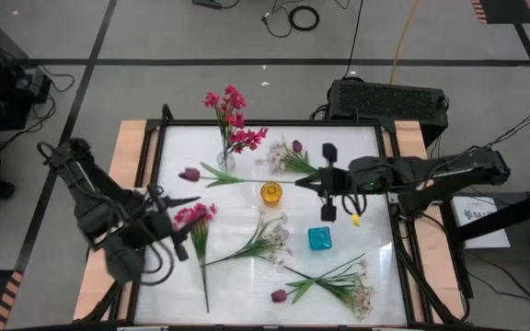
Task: Sort flowers into vase by color
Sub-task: Put the middle red flower into the blue vase
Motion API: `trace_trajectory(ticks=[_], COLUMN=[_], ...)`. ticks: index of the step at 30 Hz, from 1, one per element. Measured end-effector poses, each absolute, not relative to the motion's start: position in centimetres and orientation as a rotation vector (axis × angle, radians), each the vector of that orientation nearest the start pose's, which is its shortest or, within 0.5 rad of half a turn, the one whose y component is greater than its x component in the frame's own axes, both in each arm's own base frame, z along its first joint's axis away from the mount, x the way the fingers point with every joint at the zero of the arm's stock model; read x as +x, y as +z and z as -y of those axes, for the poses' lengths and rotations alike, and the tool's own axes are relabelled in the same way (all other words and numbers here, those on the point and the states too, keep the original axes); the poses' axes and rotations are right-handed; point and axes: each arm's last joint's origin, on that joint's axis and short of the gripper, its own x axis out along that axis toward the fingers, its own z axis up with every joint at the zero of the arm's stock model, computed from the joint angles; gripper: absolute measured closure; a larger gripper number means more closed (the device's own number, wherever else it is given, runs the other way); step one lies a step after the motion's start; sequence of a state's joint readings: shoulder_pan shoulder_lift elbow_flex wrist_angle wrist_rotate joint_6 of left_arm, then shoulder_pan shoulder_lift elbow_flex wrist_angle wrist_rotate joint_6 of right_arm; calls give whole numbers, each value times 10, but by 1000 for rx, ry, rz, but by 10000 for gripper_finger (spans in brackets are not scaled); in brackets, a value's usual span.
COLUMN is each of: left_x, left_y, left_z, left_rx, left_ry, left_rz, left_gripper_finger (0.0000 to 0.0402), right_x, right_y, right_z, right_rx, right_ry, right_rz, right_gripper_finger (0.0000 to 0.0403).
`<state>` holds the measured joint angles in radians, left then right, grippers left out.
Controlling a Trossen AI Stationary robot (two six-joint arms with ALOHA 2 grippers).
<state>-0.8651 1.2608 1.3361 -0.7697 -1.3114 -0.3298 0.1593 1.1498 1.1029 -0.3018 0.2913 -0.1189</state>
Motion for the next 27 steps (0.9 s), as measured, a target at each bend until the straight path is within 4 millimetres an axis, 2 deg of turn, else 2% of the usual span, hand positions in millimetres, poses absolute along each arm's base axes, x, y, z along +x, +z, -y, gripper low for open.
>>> trace_trajectory(ticks=[3, 7, 12, 15, 18, 20, 27], left_x=[173, 183, 211, 233, 257, 268, 288], left_y=[389, 381, 363, 363, 373, 384, 414], left_z=[172, 175, 168, 162, 162, 160, 126], left_rx=[304, 305, 318, 319, 285, 261, 308], left_ry=[433, 466, 562, 561, 330, 195, 240], left_rz=[-222, -230, -258, -270, -240, -145, 93], left_gripper_finger=[213, 213, 213, 213, 213, 213, 213], right_x=[235, 217, 198, 195, 201, 205, 214], right_y=[355, 358, 355, 351, 347, 345, 347], right_z=[-28, -26, -26, -26, -27, -28, -33], right_rx=[-188, -163, -151, -142, -128, -128, -139], right_ry=[-158, -127, -54, -35, -30, -25, 88], right_rz=[-308, -79, 204, 314, 368, 380, 501], right_gripper_finger=[403, 402, 402, 402, 402, 402, 402])
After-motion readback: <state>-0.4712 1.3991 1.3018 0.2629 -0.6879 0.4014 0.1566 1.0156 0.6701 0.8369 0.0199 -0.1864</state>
